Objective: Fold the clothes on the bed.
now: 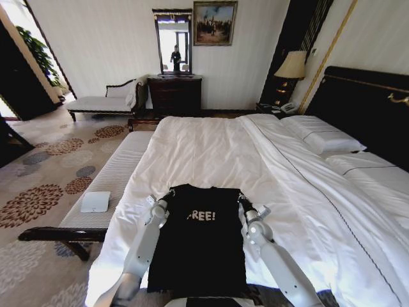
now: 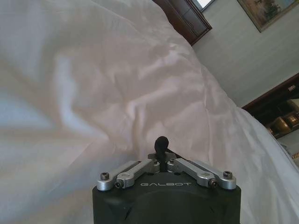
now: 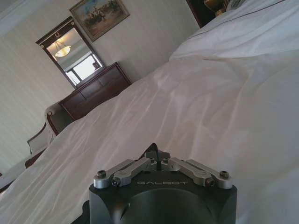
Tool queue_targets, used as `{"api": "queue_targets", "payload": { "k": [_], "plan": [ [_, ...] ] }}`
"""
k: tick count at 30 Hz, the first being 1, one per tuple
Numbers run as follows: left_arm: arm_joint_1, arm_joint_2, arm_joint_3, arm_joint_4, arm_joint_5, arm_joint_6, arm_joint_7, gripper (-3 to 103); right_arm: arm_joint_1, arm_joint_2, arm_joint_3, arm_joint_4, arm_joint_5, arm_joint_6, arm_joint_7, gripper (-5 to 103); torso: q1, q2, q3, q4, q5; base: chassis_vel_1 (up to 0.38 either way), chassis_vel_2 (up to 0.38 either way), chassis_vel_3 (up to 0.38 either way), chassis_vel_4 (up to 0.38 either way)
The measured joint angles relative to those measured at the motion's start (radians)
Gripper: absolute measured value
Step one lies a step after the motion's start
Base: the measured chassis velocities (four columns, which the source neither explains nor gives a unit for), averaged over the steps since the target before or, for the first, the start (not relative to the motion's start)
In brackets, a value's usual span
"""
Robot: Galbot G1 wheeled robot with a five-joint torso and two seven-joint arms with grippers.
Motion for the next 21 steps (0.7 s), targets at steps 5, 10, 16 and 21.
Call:
{"api": "queue_targets", "payload": {
  "k": [5,10,16,21],
  "plan": [
    [0.006,0.022,0.003,-0.060,-0.019,0.005,-0.008,1,-0.010,-0.031,0.009,0.068,0.021,-0.002,0.021,0,0.000,0.000,0.000,0.0001,0.0000,0.000,0.000,0.000,0.000],
    [0.013,0.093,0.005,-0.263,-0.123,0.021,-0.032,1,-0.024,-0.131,0.039,0.198,0.062,-0.002,0.021,0,0.000,0.000,0.000,-0.0001,-0.0002,0.000,0.000,0.000,0.000],
    [-0.011,0.161,0.005,-0.388,-0.229,0.032,-0.045,1,-0.013,-0.202,0.052,0.266,0.084,0.018,-0.008,0,0.000,0.000,0.000,0.0000,0.0000,0.000,0.000,0.000,0.000],
    [-0.054,0.209,0.021,-0.421,-0.273,0.036,-0.044,1,0.052,-0.262,0.028,0.272,0.137,0.032,-0.029,0,0.000,0.000,0.000,-0.0001,0.0002,0.000,0.000,0.000,0.000]
  ]
}}
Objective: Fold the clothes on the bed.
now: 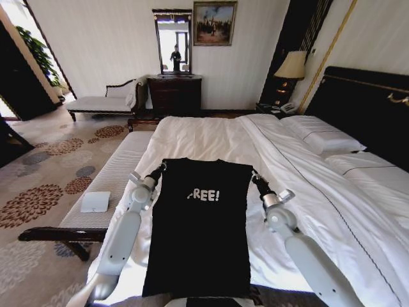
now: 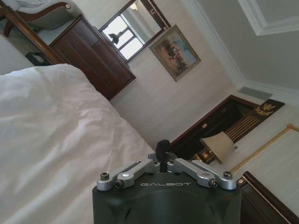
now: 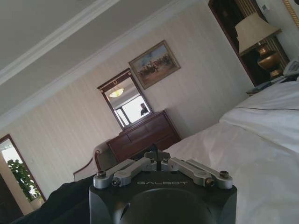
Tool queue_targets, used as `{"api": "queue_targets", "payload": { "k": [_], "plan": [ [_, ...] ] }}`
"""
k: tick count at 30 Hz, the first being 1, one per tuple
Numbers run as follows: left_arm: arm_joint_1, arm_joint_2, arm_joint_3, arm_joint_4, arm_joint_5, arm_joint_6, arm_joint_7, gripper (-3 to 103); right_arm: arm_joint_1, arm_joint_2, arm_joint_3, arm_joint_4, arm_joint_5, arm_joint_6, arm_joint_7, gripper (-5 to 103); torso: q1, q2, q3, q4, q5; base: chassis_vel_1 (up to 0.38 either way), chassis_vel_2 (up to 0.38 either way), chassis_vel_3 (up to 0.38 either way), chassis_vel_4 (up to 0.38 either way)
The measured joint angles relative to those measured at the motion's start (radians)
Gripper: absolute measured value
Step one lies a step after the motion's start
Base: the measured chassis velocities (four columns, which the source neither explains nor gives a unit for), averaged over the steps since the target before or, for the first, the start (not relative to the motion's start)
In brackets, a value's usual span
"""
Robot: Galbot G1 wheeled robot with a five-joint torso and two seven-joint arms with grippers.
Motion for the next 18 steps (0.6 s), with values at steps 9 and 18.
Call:
{"api": "queue_targets", "payload": {
  "k": [9,18],
  "plan": [
    [-0.101,0.028,0.033,0.065,-0.027,-0.011,0.024,1,0.161,-0.056,-0.103,-0.065,0.069,0.023,-0.040,0,0.000,0.000,0.000,0.0001,-0.0001,0.000,0.000,0.000,0.000],
    [-0.076,0.033,0.063,0.082,-0.030,-0.100,0.141,1,0.163,-0.025,-0.121,-0.095,0.059,0.053,-0.071,0,0.000,0.000,0.000,0.0000,-0.0002,0.000,0.000,0.000,0.000]
  ]
}}
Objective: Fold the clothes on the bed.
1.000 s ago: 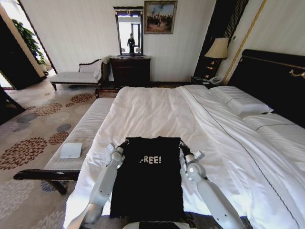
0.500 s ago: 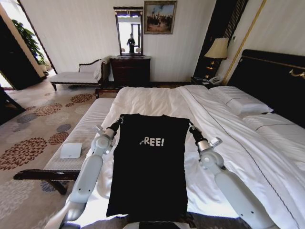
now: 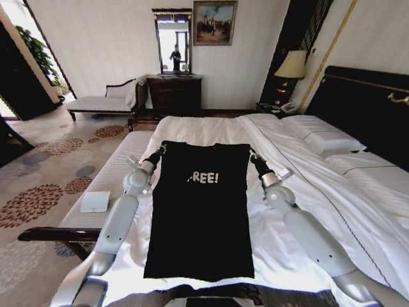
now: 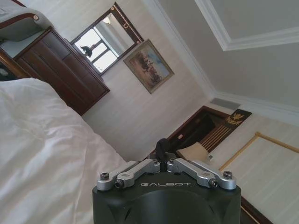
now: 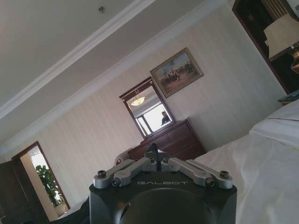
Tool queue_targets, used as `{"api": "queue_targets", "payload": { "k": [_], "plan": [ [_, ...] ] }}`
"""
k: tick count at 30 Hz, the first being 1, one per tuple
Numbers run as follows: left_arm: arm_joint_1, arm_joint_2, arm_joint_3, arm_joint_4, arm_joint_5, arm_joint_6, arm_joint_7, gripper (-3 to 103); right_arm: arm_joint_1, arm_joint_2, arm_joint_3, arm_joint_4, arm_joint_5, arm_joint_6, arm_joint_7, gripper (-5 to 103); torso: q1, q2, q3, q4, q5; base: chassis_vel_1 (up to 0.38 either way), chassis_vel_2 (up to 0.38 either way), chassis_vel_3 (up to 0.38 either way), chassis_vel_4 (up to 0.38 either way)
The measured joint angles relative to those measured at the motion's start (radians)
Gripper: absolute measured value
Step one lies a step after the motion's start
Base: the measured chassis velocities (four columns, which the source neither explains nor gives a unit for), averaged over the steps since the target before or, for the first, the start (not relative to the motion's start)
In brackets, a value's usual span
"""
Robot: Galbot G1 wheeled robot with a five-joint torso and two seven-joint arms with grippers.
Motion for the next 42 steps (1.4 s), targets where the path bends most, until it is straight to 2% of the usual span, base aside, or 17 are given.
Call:
{"api": "queue_targets", "payload": {
  "k": [7,9,13,14,21,24,25,28,35,38,39,42],
  "plan": [
    [0.139,0.040,-0.047,-0.076,-0.020,0.000,0.033,1,-0.101,-0.012,0.036,0.058,-0.010,0.007,0.014,0,0.000,0.000,0.000,-0.0001,0.0000,0.000,0.000,0.000,0.000],
    [0.220,0.065,-0.075,-0.114,-0.023,0.008,0.033,1,-0.159,-0.021,0.054,0.092,-0.018,-0.004,0.046,0,0.000,0.000,0.000,0.0007,-0.0001,0.000,0.000,0.000,0.000],
    [0.365,0.097,-0.127,-0.215,-0.031,0.030,0.016,1,-0.306,-0.043,0.106,0.174,-0.045,-0.041,0.103,0,0.000,0.000,0.000,0.0000,0.0000,0.000,0.000,0.000,0.000],
    [0.365,0.097,-0.127,-0.215,-0.031,0.030,0.016,1,-0.306,-0.043,0.106,0.174,-0.045,-0.041,0.103,0,0.000,0.000,0.000,0.0000,0.0000,0.000,0.000,0.000,0.000],
    [0.575,0.097,-0.192,-0.389,-0.006,0.067,-0.036,1,-0.546,-0.050,0.162,0.310,-0.097,-0.053,0.163,0,-0.001,0.000,-0.001,0.0000,0.0000,0.000,0.000,0.000,0.000],
    [0.697,0.082,-0.218,-0.435,0.080,0.105,-0.071,1,-0.648,-0.036,0.175,0.376,-0.148,-0.066,0.204,0,-0.001,0.000,0.000,0.0000,-0.0001,0.000,0.000,0.000,0.000],
    [0.697,0.082,-0.218,-0.435,0.080,0.105,-0.071,1,-0.648,-0.036,0.175,0.376,-0.148,-0.066,0.204,0,-0.001,0.000,0.000,0.0000,-0.0001,0.000,0.000,0.000,0.000],
    [0.807,0.078,-0.258,-0.479,0.157,0.162,-0.095,1,-0.746,-0.022,0.180,0.423,-0.174,-0.088,0.249,0,-0.001,0.000,0.000,0.0002,-0.0001,0.000,0.000,0.000,0.000],
    [0.919,0.069,-0.327,-0.559,0.175,0.242,-0.126,1,-0.862,0.002,0.180,0.459,-0.214,-0.116,0.300,0,-0.001,0.000,0.000,0.0000,0.0000,0.000,0.000,0.000,0.000],
    [0.980,0.058,-0.365,-0.597,0.181,0.324,-0.170,1,-0.928,0.026,0.167,0.464,-0.256,-0.122,0.327,0,0.000,0.000,0.000,0.0001,0.0000,0.000,0.000,0.000,0.000],
    [0.980,0.058,-0.365,-0.597,0.181,0.324,-0.170,1,-0.928,0.026,0.167,0.464,-0.256,-0.122,0.327,0,0.000,0.000,0.000,0.0001,0.0000,0.000,0.000,0.000,0.000],
    [1.015,0.048,-0.378,-0.607,0.190,0.374,-0.198,1,-0.964,0.043,0.159,0.464,-0.282,-0.123,0.334,0,0.000,0.000,0.000,0.0001,0.0000,0.000,0.000,0.000,0.000]
  ]
}}
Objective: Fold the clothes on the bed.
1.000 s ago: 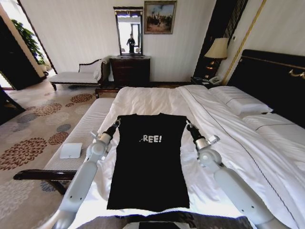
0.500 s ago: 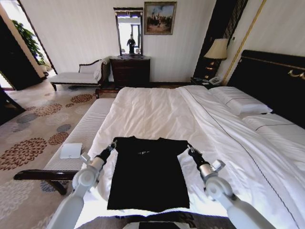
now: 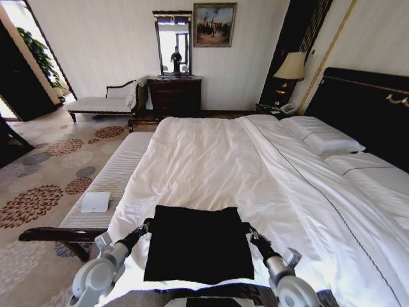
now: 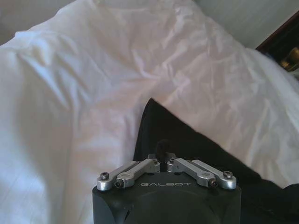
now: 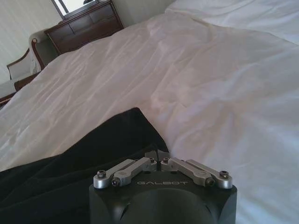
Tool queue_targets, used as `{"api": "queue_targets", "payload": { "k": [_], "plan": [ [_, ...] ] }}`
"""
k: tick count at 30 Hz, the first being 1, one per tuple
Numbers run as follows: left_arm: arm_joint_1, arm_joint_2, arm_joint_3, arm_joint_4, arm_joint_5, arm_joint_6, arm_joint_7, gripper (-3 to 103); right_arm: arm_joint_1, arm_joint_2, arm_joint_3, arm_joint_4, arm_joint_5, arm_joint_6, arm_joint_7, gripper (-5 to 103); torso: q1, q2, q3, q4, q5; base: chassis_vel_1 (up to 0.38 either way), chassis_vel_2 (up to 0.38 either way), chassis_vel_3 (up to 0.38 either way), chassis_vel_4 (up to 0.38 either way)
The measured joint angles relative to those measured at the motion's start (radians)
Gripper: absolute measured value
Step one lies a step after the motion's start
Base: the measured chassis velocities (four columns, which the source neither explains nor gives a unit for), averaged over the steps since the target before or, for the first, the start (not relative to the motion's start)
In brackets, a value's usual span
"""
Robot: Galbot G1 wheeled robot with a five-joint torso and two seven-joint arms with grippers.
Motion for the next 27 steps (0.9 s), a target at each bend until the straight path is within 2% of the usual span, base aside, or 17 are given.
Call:
{"api": "queue_targets", "payload": {
  "k": [1,10,15,27],
  "plan": [
    [0.018,-0.008,-0.010,0.000,0.007,0.019,-0.014,1,-0.024,0.010,-0.006,-0.003,-0.019,-0.001,0.003,0,0.000,0.000,0.000,0.0001,0.0000,0.000,0.000,0.000,0.000],
    [0.043,-0.027,-0.017,0.004,0.022,0.041,-0.017,1,-0.072,0.047,-0.016,-0.006,-0.088,0.010,0.003,0,0.000,0.000,0.000,0.0000,0.0001,0.000,0.000,0.000,0.000],
    [0.056,-0.051,0.011,0.013,0.058,0.040,-0.016,1,-0.096,0.066,-0.020,-0.018,-0.127,0.032,0.002,0,0.000,0.000,0.000,0.0000,0.0000,0.000,0.000,0.000,0.000],
    [0.079,-0.074,0.027,0.001,0.072,0.040,-0.013,1,-0.128,0.082,-0.020,0.007,-0.193,0.062,-0.003,0,0.000,0.000,0.000,0.0000,0.0001,0.000,0.000,0.000,0.000]
  ]
}}
